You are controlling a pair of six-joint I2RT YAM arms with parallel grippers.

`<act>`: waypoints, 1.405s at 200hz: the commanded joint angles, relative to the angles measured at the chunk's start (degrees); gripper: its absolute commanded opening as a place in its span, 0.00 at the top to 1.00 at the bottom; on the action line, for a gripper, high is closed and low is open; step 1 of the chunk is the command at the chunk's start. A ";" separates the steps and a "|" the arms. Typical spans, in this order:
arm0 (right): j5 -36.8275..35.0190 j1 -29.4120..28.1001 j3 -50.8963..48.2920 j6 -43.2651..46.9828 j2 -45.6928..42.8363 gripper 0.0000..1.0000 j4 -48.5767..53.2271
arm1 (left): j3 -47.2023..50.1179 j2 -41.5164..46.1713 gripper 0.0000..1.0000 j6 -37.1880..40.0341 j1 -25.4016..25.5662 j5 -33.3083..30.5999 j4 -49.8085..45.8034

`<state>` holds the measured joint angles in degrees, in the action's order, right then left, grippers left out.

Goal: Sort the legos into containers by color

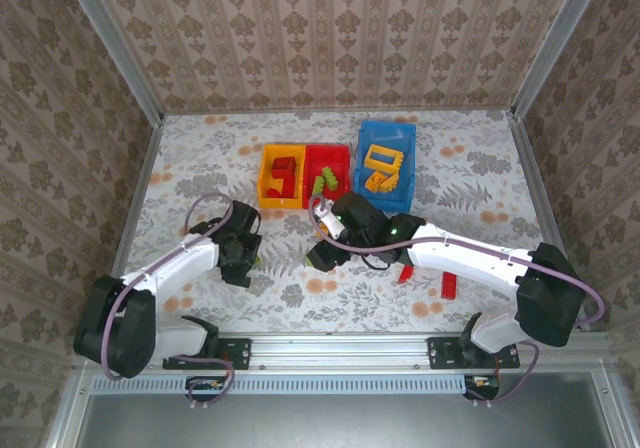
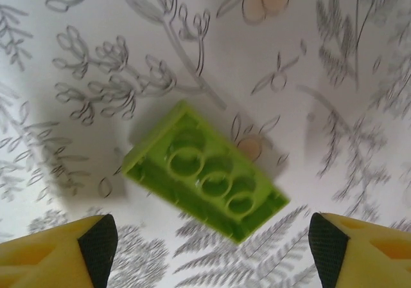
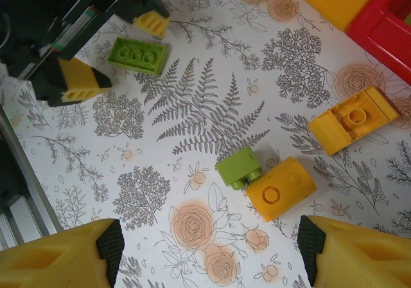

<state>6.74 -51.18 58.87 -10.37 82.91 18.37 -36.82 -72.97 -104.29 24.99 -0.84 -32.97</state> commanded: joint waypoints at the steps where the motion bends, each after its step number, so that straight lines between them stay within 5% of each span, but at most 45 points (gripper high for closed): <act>1: 1.78 -0.30 1.73 0.77 0.80 0.25 0.84 | 0.69 -2.08 0.18 -6.72 -1.76 -0.16 4.21; 141: 4.00 -0.25 3.99 0.99 2.82 0.25 0.88 | -2.27 -11.70 0.48 -8.61 -5.50 -0.46 3.55; 200: 3.26 -0.24 4.31 1.23 2.72 0.26 1.28 | -3.67 -13.50 0.72 -4.65 -6.27 0.01 4.89; 226: 0.90 0.66 4.00 0.43 0.79 0.26 1.32 | -5.79 -10.89 0.76 1.29 -6.12 -1.46 2.82; 281: -0.85 11.92 -0.95 -10.60 -10.83 0.26 -6.73 | -20.43 -8.49 0.79 28.35 0.20 -3.49 -2.35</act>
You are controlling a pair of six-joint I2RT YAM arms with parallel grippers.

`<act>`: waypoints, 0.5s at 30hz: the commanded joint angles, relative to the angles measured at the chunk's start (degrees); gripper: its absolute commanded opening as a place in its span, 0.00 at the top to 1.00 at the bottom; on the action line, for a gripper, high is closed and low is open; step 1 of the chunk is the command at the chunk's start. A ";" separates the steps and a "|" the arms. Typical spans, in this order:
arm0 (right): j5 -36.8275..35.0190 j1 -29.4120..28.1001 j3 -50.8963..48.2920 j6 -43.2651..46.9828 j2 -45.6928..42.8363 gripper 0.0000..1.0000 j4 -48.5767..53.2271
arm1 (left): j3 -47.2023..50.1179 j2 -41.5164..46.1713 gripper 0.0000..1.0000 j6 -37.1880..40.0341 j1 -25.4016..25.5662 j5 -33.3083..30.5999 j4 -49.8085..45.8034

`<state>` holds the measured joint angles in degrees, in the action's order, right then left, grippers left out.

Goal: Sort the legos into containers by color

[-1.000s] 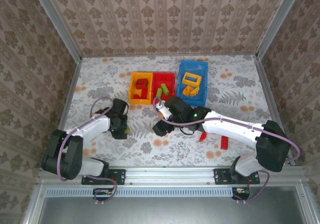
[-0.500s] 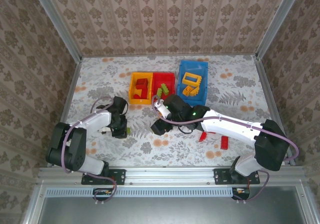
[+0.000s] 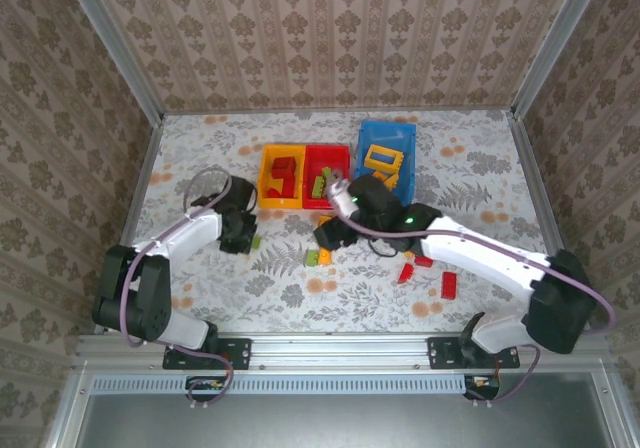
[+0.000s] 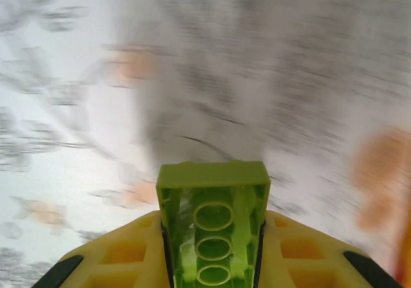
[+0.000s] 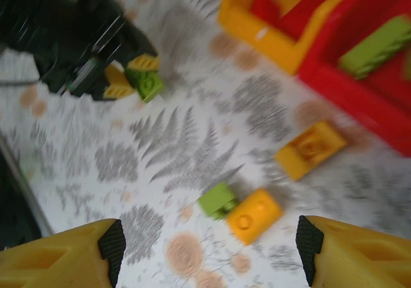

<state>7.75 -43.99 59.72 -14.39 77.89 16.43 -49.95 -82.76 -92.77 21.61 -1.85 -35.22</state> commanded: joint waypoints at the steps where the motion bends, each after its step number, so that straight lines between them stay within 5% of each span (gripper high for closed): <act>1: -1.81 5.02 -1.80 -6.82 -5.90 0.26 -4.85 | -7.59 1.25 0.79 17.27 3.87 -2.60 -0.15; 7: -0.69 10.68 -3.03 -10.43 -7.76 0.26 -6.40 | -22.57 -6.01 0.80 35.82 12.36 -4.09 -0.38; 15: 1.24 12.59 -4.38 -16.81 -8.26 0.26 -9.23 | -44.13 -24.20 0.80 52.74 16.27 0.13 -5.05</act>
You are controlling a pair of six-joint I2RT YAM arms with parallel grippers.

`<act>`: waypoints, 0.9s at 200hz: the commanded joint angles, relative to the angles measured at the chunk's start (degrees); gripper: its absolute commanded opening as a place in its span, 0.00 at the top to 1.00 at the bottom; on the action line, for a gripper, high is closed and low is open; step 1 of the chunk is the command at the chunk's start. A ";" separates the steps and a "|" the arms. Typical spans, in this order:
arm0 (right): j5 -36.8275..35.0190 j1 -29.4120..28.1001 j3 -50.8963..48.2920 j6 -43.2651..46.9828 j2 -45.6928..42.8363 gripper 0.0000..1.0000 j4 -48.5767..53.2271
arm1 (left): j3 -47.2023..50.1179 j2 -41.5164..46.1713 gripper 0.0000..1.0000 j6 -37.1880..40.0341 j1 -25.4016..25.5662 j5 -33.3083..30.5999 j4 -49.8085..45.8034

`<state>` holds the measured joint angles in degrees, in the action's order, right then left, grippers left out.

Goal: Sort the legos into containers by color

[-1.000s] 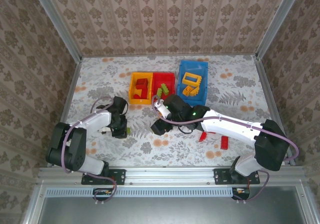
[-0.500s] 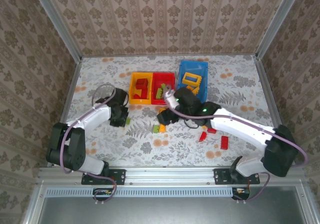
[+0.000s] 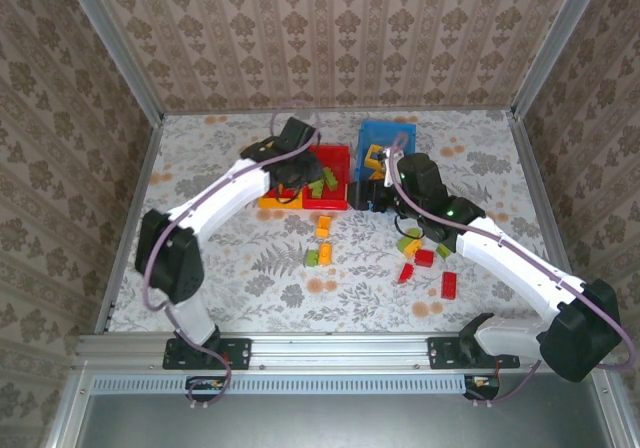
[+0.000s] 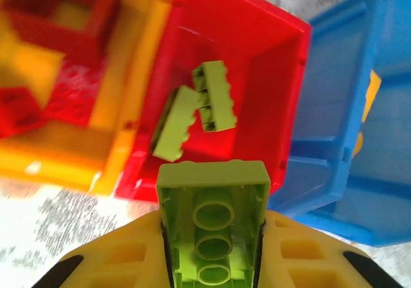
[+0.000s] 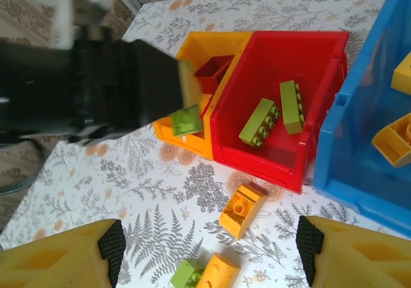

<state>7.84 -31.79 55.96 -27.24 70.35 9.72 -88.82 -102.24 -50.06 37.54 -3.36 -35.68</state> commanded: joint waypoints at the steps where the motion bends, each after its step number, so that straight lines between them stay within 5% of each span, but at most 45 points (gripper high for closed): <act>1: 1.13 0.41 -0.74 -4.39 -0.97 0.26 -2.47 | -7.45 -7.03 0.80 11.09 0.34 2.24 -5.25; 58: 0.09 0.84 -3.17 -5.02 -5.07 0.26 -1.25 | -18.81 -19.21 0.79 14.84 0.51 3.21 -9.32; 88: -0.28 1.03 -4.68 -5.10 -6.41 0.26 -0.56 | -20.83 -21.63 0.68 14.96 0.74 4.67 -10.93; 180: -0.67 1.12 -4.53 -2.34 -6.80 0.24 1.88 | -17.13 -12.23 0.45 13.60 2.10 1.51 -13.71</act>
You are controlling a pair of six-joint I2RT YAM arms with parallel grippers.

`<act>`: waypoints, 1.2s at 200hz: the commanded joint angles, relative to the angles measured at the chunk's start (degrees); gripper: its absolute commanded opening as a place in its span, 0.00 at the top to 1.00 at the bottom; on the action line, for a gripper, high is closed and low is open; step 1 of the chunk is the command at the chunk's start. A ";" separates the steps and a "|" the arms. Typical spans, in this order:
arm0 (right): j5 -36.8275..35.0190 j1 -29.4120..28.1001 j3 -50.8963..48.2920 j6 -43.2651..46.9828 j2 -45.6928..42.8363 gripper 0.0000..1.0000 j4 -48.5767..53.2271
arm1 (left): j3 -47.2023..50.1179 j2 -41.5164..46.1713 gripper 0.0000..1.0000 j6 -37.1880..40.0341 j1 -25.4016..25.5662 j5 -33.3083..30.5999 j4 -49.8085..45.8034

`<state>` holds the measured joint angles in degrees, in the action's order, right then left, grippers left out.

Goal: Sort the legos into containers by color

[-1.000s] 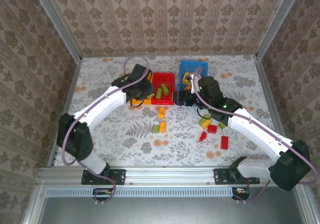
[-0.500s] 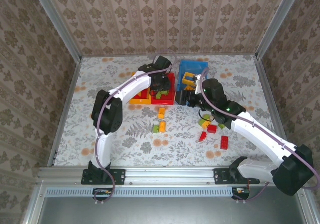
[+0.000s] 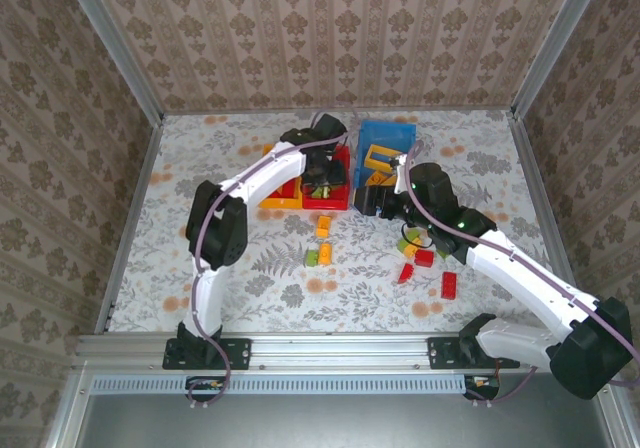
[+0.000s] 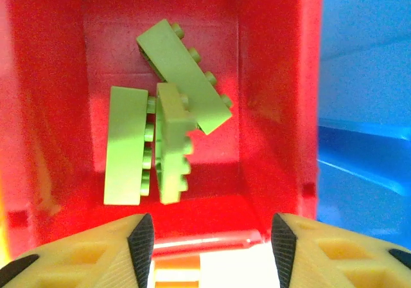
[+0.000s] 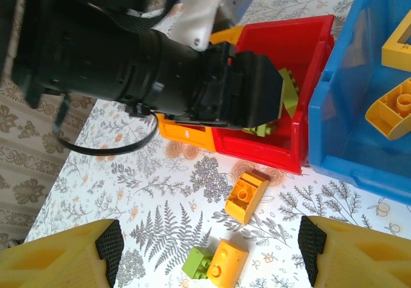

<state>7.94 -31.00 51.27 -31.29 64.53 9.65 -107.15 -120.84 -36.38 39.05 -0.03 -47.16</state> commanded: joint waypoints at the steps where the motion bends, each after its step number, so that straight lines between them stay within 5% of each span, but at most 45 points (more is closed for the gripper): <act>1: -0.80 0.33 0.20 1.73 -0.99 0.24 1.99 | 1.27 6.47 0.45 -0.09 0.59 -1.88 -2.23; 54: -2.47 0.42 2.70 4.28 -0.55 0.25 5.00 | 8.85 17.26 0.44 0.95 1.46 -3.34 -0.91; 121: -5.93 -0.26 4.35 5.29 -1.51 0.26 14.53 | 31.21 36.04 0.42 5.56 1.65 0.10 2.22; 157: -11.02 -5.65 6.40 4.33 0.35 0.26 20.02 | 41.70 46.30 0.42 6.94 1.65 1.24 4.60; 195: -17.51 -15.63 12.40 -1.53 14.57 0.24 19.76 | 50.59 57.29 0.43 5.82 1.63 -1.32 9.78; 240: -19.30 -17.02 21.22 -13.41 34.59 0.20 19.10 | 56.84 68.36 0.40 8.31 1.67 -0.61 13.05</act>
<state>-7.35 -47.94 68.97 -36.77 93.67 27.22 -52.75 -57.43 -30.59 40.27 -0.45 -37.26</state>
